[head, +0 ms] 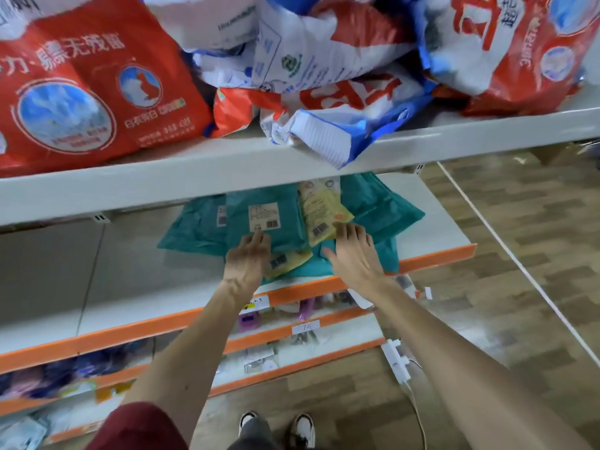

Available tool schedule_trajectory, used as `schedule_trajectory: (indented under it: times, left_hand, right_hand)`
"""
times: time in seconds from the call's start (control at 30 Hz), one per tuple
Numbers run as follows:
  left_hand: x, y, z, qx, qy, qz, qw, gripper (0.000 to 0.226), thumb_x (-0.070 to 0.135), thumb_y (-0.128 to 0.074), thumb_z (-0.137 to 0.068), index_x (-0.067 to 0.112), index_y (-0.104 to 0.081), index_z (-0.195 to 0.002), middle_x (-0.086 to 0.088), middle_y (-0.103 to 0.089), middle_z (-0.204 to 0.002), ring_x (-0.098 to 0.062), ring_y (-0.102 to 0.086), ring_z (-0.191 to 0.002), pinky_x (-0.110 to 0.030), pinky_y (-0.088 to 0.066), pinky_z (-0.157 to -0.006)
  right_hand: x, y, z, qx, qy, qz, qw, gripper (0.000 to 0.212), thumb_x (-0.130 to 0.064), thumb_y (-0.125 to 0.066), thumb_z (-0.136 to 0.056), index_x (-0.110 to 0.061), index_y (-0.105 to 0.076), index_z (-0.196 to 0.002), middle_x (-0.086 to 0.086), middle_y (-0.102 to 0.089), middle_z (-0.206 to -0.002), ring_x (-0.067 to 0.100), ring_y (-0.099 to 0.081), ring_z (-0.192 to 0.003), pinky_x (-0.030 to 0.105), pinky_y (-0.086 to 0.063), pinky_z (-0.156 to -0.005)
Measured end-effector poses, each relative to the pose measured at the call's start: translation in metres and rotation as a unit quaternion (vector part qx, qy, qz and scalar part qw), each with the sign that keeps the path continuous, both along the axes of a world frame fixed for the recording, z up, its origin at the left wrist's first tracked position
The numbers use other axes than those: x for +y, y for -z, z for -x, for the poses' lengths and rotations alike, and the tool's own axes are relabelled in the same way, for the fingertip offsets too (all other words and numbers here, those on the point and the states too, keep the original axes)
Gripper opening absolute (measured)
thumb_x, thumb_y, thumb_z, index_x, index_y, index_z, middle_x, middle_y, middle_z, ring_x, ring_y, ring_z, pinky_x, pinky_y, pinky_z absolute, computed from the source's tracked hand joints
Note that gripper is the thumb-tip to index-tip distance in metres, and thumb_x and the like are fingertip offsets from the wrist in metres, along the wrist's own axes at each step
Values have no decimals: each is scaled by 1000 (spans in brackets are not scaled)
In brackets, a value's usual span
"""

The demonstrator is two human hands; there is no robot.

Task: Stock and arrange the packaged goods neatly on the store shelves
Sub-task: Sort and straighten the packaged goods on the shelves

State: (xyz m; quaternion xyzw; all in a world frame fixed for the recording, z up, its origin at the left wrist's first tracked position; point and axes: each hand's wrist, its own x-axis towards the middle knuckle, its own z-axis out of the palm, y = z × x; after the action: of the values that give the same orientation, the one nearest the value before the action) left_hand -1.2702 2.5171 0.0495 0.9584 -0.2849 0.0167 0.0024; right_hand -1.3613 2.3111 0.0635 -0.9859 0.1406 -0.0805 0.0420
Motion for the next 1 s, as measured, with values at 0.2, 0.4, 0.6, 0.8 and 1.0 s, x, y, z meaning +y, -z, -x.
schedule_trajectory:
  times: [0.2, 0.4, 0.6, 0.8, 1.0]
  left_hand:
    - [15, -19, -3, 16, -107, 191, 976, 12, 16, -50, -97, 10, -50, -107, -10, -61, -94, -35, -62, -80, -44, -50, -62]
    - [37, -46, -3, 29, -224, 511, 829, 6, 16, -48, -99, 11, -48, -94, 2, -50, -74, -15, -46, -60, -31, -34, -56]
    - [48, -41, 0, 145, -318, 686, 639, 2, 5, -51, -91, 5, -52, -91, -12, -57, -85, -19, -54, -73, -34, -51, -68]
    - [55, -17, 15, 229, -356, 704, 570, 17, 3, -51, -91, -4, -55, -106, -14, -67, -101, -30, -66, -97, -40, -60, -77]
    - [63, 5, 22, 398, -450, 614, 512, 14, 0, -56, -94, -4, -54, -107, -16, -67, -97, -20, -68, -68, -33, -61, -66]
  right_hand:
    - [0, 0, -10, -7, -11, 4, 1000, 53, -36, -72, -82, 0, -58, -118, 20, -63, -107, 39, -58, -100, 45, -48, -82]
    - [1, -3, -23, -25, -20, 31, 999, 44, -34, -68, -82, 1, -59, -107, 21, -62, -98, 39, -58, -93, 45, -48, -74]
    - [10, -5, -30, -17, -31, 39, 999, 39, -29, -67, -82, 1, -56, -105, 21, -61, -97, 40, -57, -92, 47, -48, -75]
    - [17, 1, -31, -26, -36, 53, 998, 40, -29, -70, -79, 1, -58, -101, 21, -63, -92, 38, -59, -87, 44, -48, -70]
    - [15, 11, -33, -25, -19, 45, 999, 34, -16, -65, -78, 4, -58, -105, 23, -61, -97, 40, -58, -91, 45, -49, -73]
